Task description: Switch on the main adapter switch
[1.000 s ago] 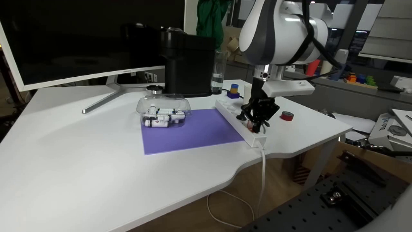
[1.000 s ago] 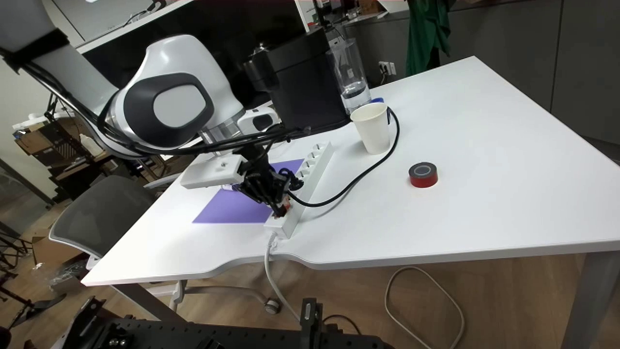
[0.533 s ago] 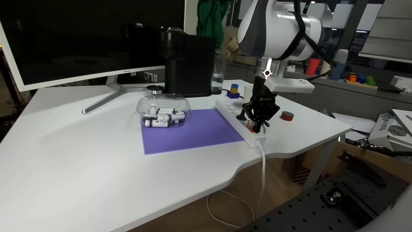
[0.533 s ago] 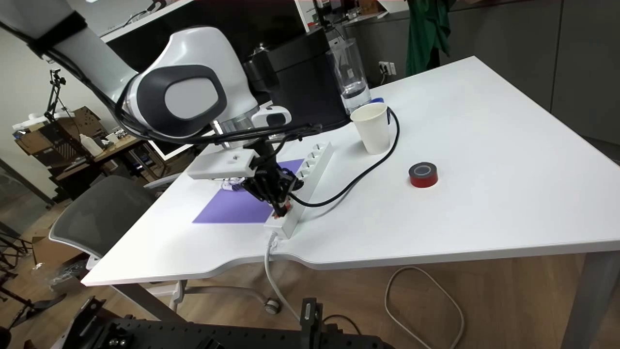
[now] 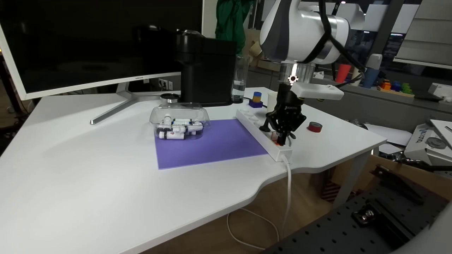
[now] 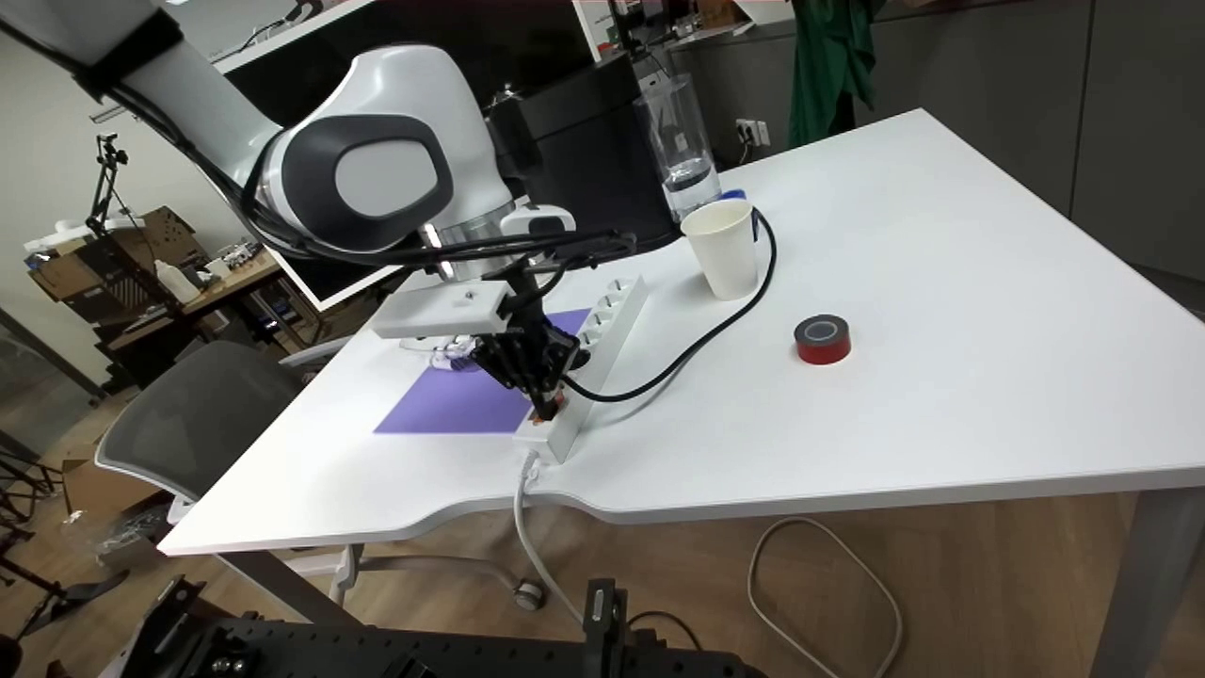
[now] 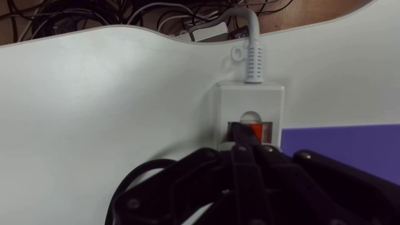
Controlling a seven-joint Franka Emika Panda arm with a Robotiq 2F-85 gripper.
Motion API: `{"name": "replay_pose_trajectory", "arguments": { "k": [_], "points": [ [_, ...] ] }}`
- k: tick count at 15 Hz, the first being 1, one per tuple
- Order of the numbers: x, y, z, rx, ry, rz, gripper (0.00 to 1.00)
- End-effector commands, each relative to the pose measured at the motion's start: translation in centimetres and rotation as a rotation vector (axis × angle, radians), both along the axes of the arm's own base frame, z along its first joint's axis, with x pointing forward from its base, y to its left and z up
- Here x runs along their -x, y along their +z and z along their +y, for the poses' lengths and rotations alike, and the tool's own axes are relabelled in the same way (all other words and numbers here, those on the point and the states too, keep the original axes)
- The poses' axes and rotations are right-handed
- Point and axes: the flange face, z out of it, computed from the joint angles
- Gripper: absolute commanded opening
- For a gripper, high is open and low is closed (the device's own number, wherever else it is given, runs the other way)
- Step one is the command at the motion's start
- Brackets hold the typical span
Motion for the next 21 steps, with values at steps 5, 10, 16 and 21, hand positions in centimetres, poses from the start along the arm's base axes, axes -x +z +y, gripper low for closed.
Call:
{"name": "replay_pose_trajectory", "arguments": {
  "k": [5,10,16,21],
  "points": [
    [0.5,5.4,3.1,0.026,0.069,-0.069,0.26],
    [1.1,10.5,4.9,0.071,0.115,-0.125,0.51],
    [1.5,16.8,5.9,0.189,0.095,-0.111,0.91],
    [2.2,20.9,7.2,0.229,0.051,-0.112,1.00]
  ]
}}
